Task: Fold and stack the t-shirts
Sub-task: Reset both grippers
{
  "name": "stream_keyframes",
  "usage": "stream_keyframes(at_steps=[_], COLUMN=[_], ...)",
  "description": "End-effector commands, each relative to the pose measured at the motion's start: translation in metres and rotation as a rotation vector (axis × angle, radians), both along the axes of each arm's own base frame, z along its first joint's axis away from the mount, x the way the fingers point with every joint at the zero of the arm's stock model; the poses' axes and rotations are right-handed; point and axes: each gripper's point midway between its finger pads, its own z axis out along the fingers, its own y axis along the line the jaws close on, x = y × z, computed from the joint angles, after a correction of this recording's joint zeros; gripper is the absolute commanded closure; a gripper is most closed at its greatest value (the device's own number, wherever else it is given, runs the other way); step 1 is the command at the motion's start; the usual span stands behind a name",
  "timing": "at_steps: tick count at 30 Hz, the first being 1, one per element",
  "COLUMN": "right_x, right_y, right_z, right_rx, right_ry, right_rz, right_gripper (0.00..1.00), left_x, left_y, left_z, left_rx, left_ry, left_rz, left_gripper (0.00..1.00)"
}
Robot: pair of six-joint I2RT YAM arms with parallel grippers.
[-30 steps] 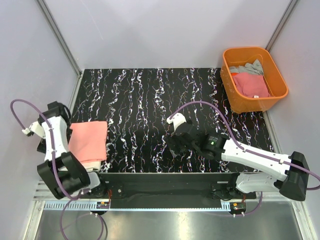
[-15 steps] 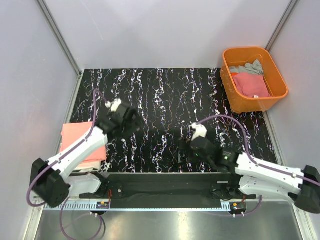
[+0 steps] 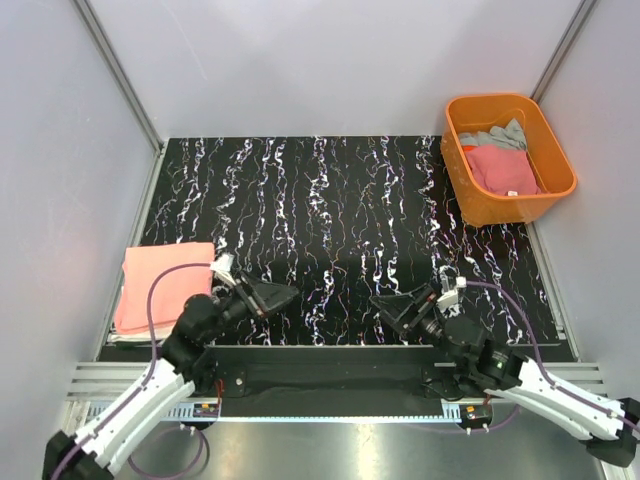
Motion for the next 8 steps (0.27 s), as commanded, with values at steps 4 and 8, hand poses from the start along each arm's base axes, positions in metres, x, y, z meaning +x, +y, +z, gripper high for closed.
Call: stream_keyframes(at_steps=[4, 8], right_x=[-0.004, -0.025], right_y=[0.012, 0.027], right_z=[-0.024, 0.051], right_rx=[0.023, 0.240], right_ry=[0.117, -0.144], right_rz=[0.026, 0.198], right_gripper=[0.00, 0.00], left_x=[-0.025, -0.046], left_y=[0.008, 0.029], left_z=[0.049, 0.115], left_rx=[-0.369, -0.659], left_ry=[-0.180, -0.265], left_rz=[-0.082, -0.112], left_gripper=[0.01, 0.01])
